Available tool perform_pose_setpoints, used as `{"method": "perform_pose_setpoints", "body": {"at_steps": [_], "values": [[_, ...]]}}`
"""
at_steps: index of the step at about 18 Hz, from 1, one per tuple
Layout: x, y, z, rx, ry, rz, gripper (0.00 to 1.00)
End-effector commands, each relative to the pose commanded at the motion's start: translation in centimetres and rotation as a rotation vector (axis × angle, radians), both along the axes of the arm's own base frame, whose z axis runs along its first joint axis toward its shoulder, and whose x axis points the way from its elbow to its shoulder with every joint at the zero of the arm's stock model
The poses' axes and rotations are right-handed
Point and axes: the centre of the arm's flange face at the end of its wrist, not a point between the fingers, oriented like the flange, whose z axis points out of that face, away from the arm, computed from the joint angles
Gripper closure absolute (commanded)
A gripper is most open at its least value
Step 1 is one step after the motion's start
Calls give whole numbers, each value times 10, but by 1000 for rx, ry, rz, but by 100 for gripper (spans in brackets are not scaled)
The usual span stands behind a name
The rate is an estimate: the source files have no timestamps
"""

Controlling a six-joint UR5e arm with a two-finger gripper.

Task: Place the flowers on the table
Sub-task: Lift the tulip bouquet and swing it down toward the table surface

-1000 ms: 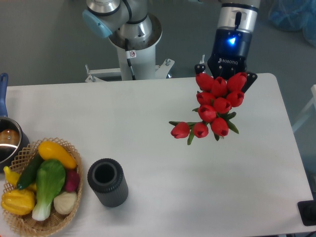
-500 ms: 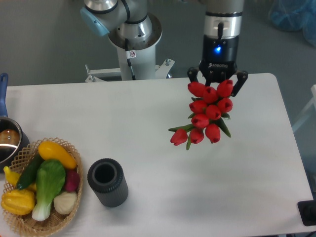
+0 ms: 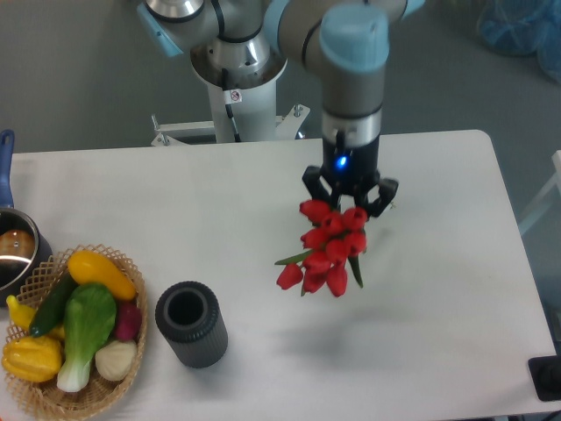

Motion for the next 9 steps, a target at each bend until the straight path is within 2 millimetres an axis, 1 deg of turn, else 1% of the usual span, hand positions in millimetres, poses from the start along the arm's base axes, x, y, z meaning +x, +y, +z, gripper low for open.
{"method": "perform_pose_setpoints", "body": {"at_steps": [1,5,7,9], "values": [[-2,2,-12,-20,-10,-1,60],[-10,12,-43,-55,-44,-9,60],[-15,18,-58,-62,-53,-12,60],[-19,21,-68,-70,-65,-11,59]]}}
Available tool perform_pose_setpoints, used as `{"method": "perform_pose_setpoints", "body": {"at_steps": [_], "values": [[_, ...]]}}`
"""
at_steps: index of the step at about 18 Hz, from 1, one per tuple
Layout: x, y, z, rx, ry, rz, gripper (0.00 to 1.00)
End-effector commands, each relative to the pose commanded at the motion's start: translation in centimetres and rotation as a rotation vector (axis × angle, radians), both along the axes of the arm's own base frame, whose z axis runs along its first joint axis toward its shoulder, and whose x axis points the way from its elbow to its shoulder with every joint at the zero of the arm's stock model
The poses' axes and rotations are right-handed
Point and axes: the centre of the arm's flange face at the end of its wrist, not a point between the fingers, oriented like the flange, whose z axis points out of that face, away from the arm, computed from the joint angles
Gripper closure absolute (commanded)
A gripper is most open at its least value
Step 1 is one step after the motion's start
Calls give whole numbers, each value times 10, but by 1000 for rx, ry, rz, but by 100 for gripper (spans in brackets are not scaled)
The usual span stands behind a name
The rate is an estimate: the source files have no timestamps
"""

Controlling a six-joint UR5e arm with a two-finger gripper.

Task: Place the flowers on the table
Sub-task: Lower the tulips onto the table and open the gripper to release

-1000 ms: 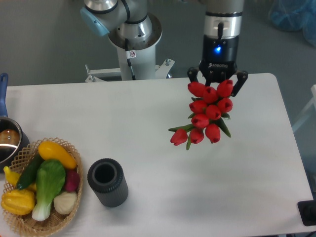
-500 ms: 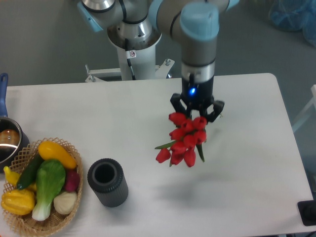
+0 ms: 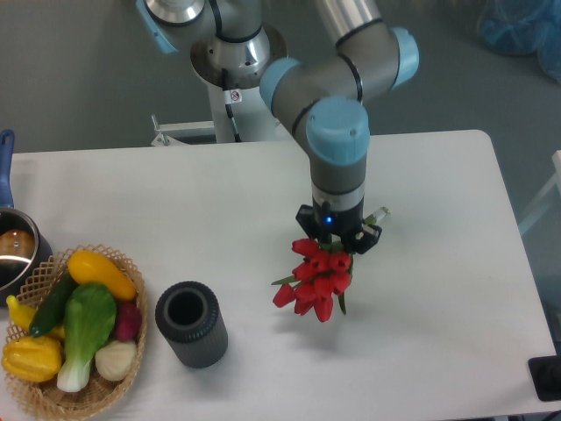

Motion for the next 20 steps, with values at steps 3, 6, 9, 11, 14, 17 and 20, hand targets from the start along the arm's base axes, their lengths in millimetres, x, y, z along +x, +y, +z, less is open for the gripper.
{"method": "perform_pose_setpoints", "body": {"at_steps": [3,6,9,11,14,17,20], "values": [[-2,2,-4,0,-6,1,59],[-3,4,-9,-4,-13,0,51],[-4,5,-9,-3,-11,0,43],[-6,6,-9,-2,-10,0,39],[-8,7,-7,1,-4,0,23],[-10,8,-4,6,1,-1,7],[-14,11,8,46,23,12,0]]}}
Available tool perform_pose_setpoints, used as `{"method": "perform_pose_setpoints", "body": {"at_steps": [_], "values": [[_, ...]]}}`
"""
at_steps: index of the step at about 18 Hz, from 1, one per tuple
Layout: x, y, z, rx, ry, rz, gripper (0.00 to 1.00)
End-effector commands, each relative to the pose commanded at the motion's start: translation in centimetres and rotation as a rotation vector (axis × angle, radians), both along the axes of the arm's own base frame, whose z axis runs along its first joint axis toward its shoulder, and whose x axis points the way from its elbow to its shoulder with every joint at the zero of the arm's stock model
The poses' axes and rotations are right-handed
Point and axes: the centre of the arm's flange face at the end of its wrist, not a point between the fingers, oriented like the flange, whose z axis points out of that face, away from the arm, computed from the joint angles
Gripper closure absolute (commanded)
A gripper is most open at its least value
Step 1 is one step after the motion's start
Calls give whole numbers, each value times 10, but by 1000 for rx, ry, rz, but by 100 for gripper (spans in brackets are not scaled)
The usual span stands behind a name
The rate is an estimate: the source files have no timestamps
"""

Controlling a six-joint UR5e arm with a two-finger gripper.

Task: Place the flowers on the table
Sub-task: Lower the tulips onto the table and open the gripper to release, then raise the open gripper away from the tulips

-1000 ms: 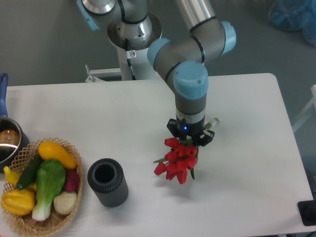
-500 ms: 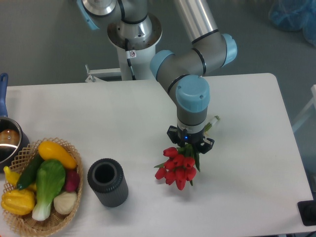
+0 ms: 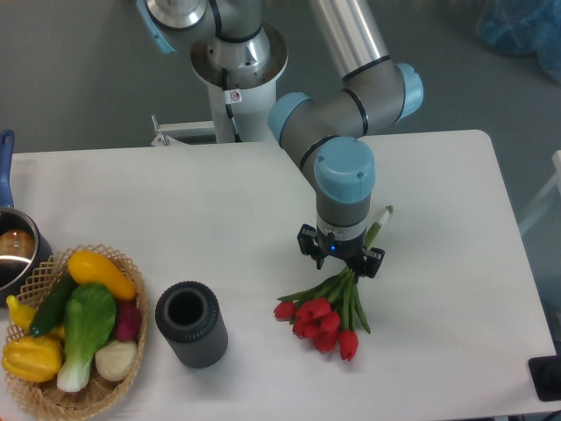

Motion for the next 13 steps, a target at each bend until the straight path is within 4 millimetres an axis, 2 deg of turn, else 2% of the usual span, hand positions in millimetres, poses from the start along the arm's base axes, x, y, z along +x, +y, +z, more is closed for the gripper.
{"method": "perform_pose_setpoints", "body": {"at_steps": [5,9,13], "values": [[-6,0,17,52,53,29,0],[-11,9,55,96,114,12,0],[-10,8,69,110,134,10,0]]}}
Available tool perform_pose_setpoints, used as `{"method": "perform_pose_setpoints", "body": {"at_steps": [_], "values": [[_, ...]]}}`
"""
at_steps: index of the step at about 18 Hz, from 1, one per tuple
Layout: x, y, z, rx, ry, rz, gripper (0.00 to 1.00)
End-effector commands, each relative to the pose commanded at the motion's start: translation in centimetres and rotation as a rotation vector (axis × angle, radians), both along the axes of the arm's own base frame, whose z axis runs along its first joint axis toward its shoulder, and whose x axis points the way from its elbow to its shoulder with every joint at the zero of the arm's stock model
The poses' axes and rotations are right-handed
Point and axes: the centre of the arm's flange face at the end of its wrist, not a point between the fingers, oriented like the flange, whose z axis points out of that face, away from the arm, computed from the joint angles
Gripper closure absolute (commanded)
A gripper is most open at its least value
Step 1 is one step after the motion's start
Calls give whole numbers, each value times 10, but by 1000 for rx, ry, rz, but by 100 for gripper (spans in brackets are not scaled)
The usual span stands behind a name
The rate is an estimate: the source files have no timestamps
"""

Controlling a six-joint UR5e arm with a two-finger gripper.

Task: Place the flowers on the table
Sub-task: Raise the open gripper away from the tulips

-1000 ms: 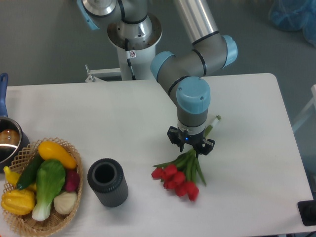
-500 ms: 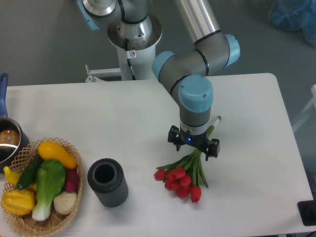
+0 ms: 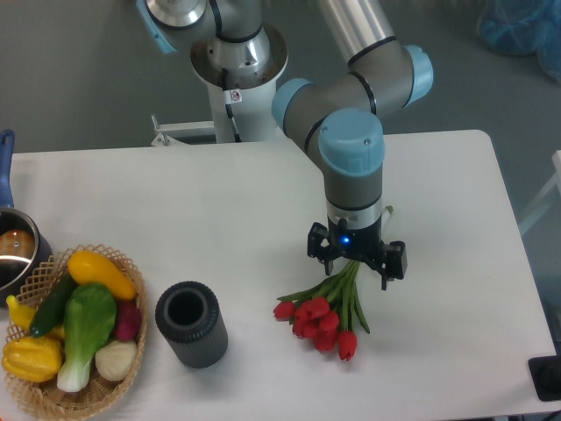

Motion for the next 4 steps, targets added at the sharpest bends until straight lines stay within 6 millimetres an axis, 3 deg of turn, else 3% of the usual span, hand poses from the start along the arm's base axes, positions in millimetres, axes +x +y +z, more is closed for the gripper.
{"method": "perform_pose_setpoints", "body": {"at_steps": [4], "values": [[1,-4,6,5,8,3,0]]}}
